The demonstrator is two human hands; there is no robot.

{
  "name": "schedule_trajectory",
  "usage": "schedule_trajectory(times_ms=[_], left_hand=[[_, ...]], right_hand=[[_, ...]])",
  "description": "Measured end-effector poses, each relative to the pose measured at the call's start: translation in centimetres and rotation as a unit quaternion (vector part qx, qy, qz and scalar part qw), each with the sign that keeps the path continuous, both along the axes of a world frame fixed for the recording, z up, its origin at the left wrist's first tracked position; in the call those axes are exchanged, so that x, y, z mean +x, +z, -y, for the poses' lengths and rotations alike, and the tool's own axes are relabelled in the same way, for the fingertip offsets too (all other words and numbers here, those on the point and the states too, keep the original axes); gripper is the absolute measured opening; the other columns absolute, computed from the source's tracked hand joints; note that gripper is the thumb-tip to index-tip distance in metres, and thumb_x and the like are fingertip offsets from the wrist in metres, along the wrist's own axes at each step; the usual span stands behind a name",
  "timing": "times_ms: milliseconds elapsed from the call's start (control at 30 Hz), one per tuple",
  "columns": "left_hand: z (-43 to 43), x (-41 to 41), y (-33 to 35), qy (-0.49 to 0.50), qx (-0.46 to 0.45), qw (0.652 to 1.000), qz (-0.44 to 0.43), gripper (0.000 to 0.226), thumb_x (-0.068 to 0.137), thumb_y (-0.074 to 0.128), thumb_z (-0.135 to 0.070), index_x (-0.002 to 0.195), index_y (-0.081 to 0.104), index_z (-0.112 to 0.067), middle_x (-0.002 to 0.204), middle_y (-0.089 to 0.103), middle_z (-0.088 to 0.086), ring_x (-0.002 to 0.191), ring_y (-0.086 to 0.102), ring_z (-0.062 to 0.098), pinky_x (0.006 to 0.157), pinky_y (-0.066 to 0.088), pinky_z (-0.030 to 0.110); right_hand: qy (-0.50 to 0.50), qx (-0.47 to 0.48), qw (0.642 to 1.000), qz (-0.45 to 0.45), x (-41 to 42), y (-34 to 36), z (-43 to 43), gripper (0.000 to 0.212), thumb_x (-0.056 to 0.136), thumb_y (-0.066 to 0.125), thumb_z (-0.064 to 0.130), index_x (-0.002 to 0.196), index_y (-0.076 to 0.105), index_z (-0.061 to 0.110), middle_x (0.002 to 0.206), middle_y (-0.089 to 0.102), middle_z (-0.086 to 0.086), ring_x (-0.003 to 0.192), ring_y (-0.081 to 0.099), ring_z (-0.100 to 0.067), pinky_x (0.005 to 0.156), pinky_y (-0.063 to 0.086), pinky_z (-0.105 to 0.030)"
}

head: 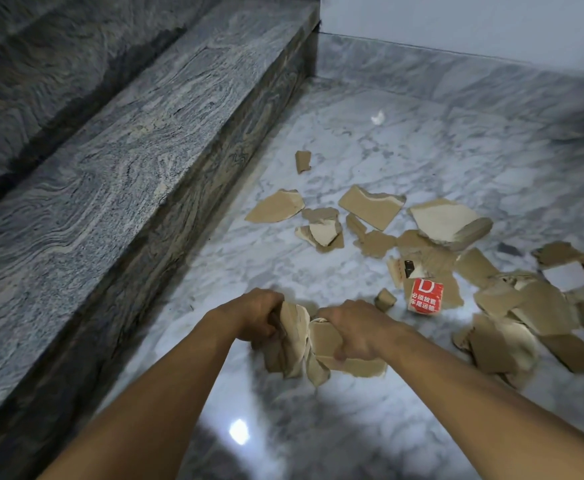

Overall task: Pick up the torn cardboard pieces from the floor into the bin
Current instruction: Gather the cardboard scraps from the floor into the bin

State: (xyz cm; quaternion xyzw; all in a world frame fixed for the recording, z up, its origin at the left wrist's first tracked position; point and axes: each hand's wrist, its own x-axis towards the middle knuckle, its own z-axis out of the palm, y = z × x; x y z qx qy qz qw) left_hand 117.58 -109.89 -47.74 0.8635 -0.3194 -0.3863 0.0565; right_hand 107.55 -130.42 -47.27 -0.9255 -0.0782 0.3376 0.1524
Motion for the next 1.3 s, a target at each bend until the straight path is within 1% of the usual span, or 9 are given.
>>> schedule_trajectory(times_ms=[167, 333, 467, 633, 733, 833, 1000, 1167, 1300], left_hand=[[0.2, 0.7, 0.9, 0.094, -0.033, 0.992, -0.075, 0.044, 0.078, 0.074, -0.018, 0.113, 0.048, -0.024, 0.104, 0.059, 0.002, 0.088, 0.057, 0.019, 0.067, 0.051, 0.032], [4.4, 2.4, 2.6, 0.091, -0.054, 0.987, -0.117, 0.013, 0.079, 0.080, -0.019, 0.090, 0.074, -0.015, 0.089, 0.076, 0.000, 0.083, 0.072, 0.018, 0.074, 0.060, 0.033], [10.9, 2.0, 3.5, 0.074, -0.102, 0.974, -0.188, 0.026, 0.080, 0.079, -0.019, 0.103, 0.073, -0.009, 0.097, 0.077, 0.006, 0.089, 0.074, 0.023, 0.079, 0.061, 0.044], [20.2, -1.1, 2.1, -0.013, -0.118, 0.983, -0.142, 0.038, 0.077, 0.080, -0.023, 0.111, 0.069, -0.011, 0.107, 0.072, 0.006, 0.093, 0.070, 0.021, 0.080, 0.060, 0.042], [23.8, -2.6, -0.6, 0.004, -0.068, 0.994, -0.082, 0.054, 0.080, 0.077, -0.023, 0.126, 0.056, -0.004, 0.128, 0.058, 0.019, 0.104, 0.059, 0.027, 0.081, 0.054, 0.034], [25.1, -3.8, -2.5, -0.063, 0.019, 0.996, 0.067, 0.054, 0.077, 0.072, -0.044, 0.124, 0.059, -0.020, 0.143, 0.036, 0.013, 0.128, 0.032, 0.035, 0.099, 0.042, 0.045], [25.1, -4.7, -2.5, -0.083, -0.003, 0.988, 0.133, 0.066, 0.081, 0.069, -0.047, 0.140, 0.046, -0.029, 0.136, 0.043, 0.006, 0.122, 0.042, 0.036, 0.099, 0.044, 0.046], [25.7, -4.9, -1.9, -0.039, -0.075, 0.995, 0.054, 0.065, 0.078, 0.075, -0.022, 0.133, 0.040, -0.015, 0.115, 0.058, 0.014, 0.105, 0.058, 0.032, 0.083, 0.047, 0.034], [25.8, -4.6, -1.2, -0.020, -0.083, 0.996, 0.017, 0.056, 0.077, 0.079, -0.018, 0.124, 0.049, -0.012, 0.111, 0.063, 0.008, 0.102, 0.060, 0.025, 0.079, 0.044, 0.028]], right_hand=[[-0.069, 0.041, 0.995, -0.064, -0.5, 0.3, 2.4, 0.061, 0.070, 0.088, 0.031, 0.120, 0.054, 0.026, 0.120, 0.063, -0.001, 0.110, 0.060, -0.024, 0.087, 0.050, -0.035], [-0.146, 0.000, 0.982, -0.120, -1.8, 2.9, 10.6, 0.085, 0.058, 0.092, 0.051, 0.127, 0.053, 0.020, 0.119, 0.062, 0.002, 0.108, 0.059, -0.022, 0.096, 0.051, -0.038], [-0.226, -0.058, 0.967, -0.107, -4.5, 6.1, 19.4, 0.093, 0.043, 0.089, 0.069, 0.119, 0.056, 0.025, 0.118, 0.064, 0.007, 0.104, 0.062, -0.018, 0.093, 0.052, -0.034], [-0.375, -0.018, 0.922, -0.094, -10.6, 6.6, 25.6, 0.123, 0.041, 0.092, 0.064, 0.145, 0.040, 0.026, 0.144, 0.051, 0.004, 0.128, 0.052, -0.023, 0.103, 0.047, -0.036], [-0.442, 0.035, 0.893, -0.075, -13.7, 3.8, 26.5, 0.106, 0.032, 0.094, 0.064, 0.124, 0.055, 0.028, 0.122, 0.065, 0.004, 0.106, 0.062, -0.017, 0.090, 0.052, -0.031], [-0.448, 0.041, 0.892, -0.047, -14.9, 1.6, 24.6, 0.078, 0.045, 0.089, 0.062, 0.110, 0.061, 0.028, 0.107, 0.070, 0.006, 0.095, 0.065, -0.014, 0.080, 0.053, -0.028], [-0.414, 0.002, 0.910, 0.006, -14.4, -2.1, 21.3, 0.093, 0.048, 0.071, 0.076, 0.130, 0.053, 0.037, 0.140, 0.051, -0.005, 0.130, 0.046, -0.034, 0.097, 0.051, -0.043], [-0.402, -0.033, 0.915, 0.029, -14.0, -2.5, 21.5, 0.078, 0.067, 0.084, 0.046, 0.131, 0.041, 0.034, 0.141, 0.037, -0.010, 0.132, 0.038, -0.041, 0.102, 0.046, -0.049], [-0.458, -0.008, 0.889, 0.020, -14.0, -1.7, 21.9, 0.088, 0.053, 0.094, 0.044, 0.116, 0.033, 0.034, 0.132, 0.038, -0.011, 0.114, 0.048, -0.035, 0.088, 0.051, -0.045]])
